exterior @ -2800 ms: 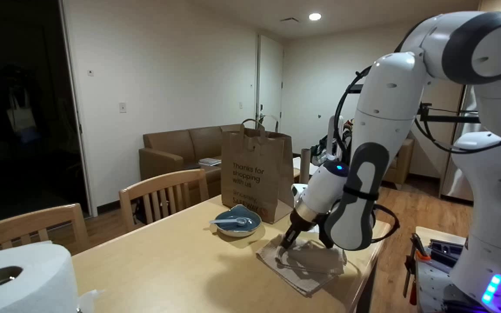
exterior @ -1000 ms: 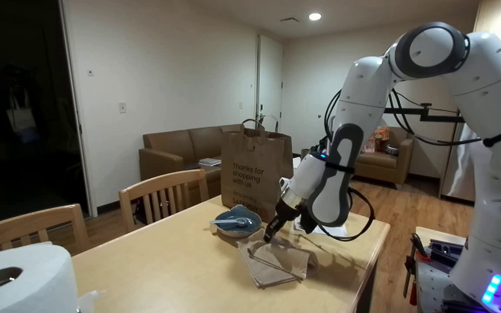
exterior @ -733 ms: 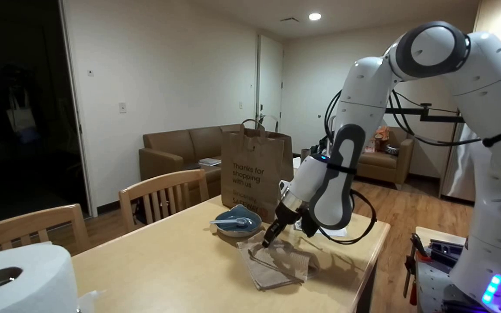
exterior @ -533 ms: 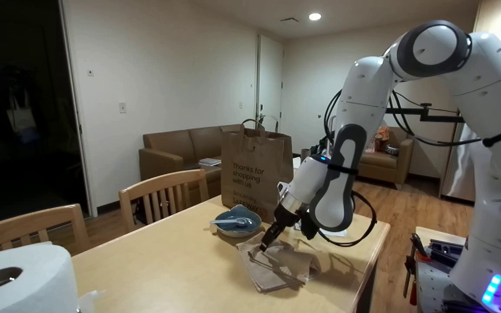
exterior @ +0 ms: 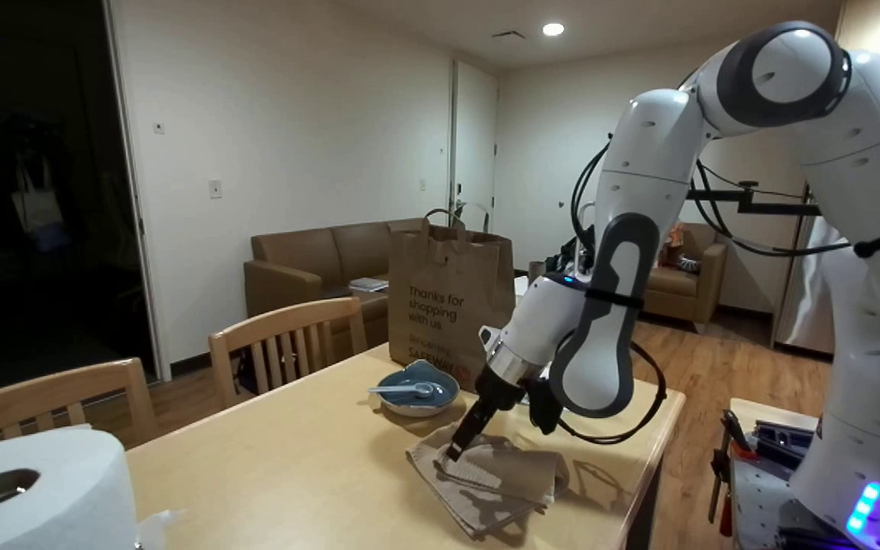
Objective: Use the cloth to wipe the table.
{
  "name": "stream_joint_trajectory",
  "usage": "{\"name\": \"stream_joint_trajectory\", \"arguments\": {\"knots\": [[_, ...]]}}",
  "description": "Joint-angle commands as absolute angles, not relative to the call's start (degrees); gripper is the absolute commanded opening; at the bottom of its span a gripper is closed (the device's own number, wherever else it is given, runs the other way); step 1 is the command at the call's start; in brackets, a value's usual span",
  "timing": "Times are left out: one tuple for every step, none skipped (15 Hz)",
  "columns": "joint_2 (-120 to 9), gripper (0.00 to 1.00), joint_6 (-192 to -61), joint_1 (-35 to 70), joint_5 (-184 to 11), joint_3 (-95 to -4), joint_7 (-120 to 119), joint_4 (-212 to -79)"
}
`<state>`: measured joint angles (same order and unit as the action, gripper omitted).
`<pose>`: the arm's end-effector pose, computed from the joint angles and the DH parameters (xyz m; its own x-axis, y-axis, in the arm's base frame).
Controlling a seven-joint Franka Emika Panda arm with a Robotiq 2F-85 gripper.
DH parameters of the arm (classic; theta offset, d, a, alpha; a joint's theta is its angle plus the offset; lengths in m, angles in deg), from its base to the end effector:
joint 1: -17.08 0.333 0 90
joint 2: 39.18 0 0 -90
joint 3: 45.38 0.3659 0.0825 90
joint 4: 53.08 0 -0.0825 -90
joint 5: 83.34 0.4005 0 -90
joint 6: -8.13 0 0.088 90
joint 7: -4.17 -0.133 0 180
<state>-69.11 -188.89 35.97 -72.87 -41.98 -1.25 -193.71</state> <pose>0.5050 0.1842 0.1470 0.9004 0.0605 0.4308 0.1144 -0.9884 -0.1002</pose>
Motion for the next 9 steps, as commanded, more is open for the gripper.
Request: {"name": "stream_joint_trajectory", "arguments": {"knots": [[-62.98,1.0,-177.05,35.3,-72.3,-37.93,-4.49,-197.97],[-61.88,1.0,-172.99,33.46,-73.08,-34.94,-5.53,-197.96],[-61.06,1.0,-170.05,30.87,-73.4,-31.22,-5.8,-197.69],[-60.32,1.0,-168.19,29.99,-72.53,-29.17,-6.01,-197.29],[-59.94,1.0,-167.37,29.57,-71.62,-27.93,-6.36,-196.78],[-62.68,1.0,-170.24,31.9,-73.34,-30.99,-5.86,-195.58],[-61.8,1.0,-169.08,31.21,-72.97,-29.55,-6.03,-195.58],[-61.33,1.0,-168.71,30.99,-72.84,-29.03,-6.16,-195.59],[-61.17,1.0,-168.66,30.93,-72.82,-28.96,-6.19,-195.63]]}}
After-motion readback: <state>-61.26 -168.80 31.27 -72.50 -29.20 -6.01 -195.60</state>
